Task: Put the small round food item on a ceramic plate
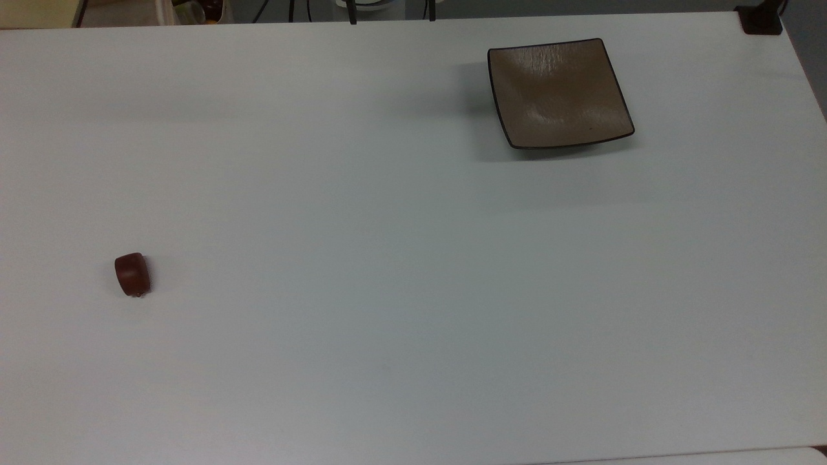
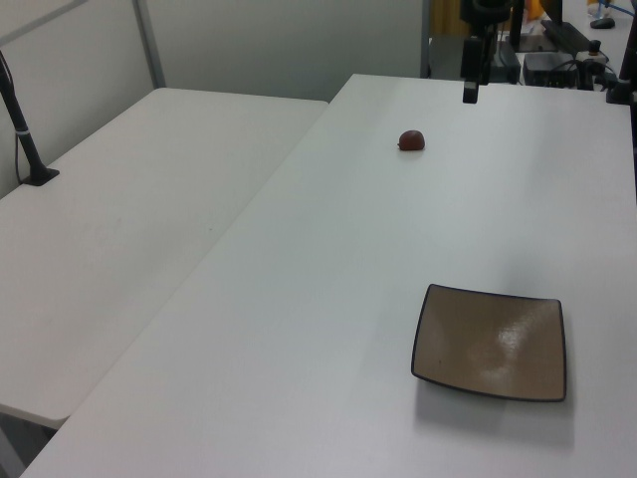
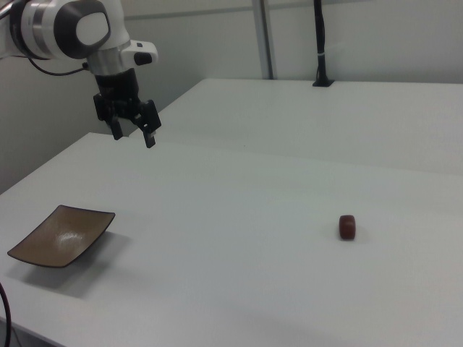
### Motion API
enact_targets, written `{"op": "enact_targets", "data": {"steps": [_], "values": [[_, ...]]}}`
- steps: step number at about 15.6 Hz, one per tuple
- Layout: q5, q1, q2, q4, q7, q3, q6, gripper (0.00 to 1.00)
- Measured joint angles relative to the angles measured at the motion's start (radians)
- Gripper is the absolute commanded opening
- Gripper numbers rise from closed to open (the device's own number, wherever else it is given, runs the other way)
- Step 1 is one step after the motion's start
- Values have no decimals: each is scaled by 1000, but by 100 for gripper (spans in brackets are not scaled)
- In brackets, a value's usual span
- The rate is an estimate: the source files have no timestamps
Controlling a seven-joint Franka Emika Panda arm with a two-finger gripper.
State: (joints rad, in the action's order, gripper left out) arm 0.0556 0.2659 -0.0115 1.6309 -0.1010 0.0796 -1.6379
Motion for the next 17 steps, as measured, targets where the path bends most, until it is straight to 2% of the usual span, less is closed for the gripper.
{"op": "enact_targets", "data": {"steps": [12, 17], "values": [[0, -23, 0, -3, 0, 10, -4, 100], [0, -8, 41, 0, 0, 6, -86, 100]]}}
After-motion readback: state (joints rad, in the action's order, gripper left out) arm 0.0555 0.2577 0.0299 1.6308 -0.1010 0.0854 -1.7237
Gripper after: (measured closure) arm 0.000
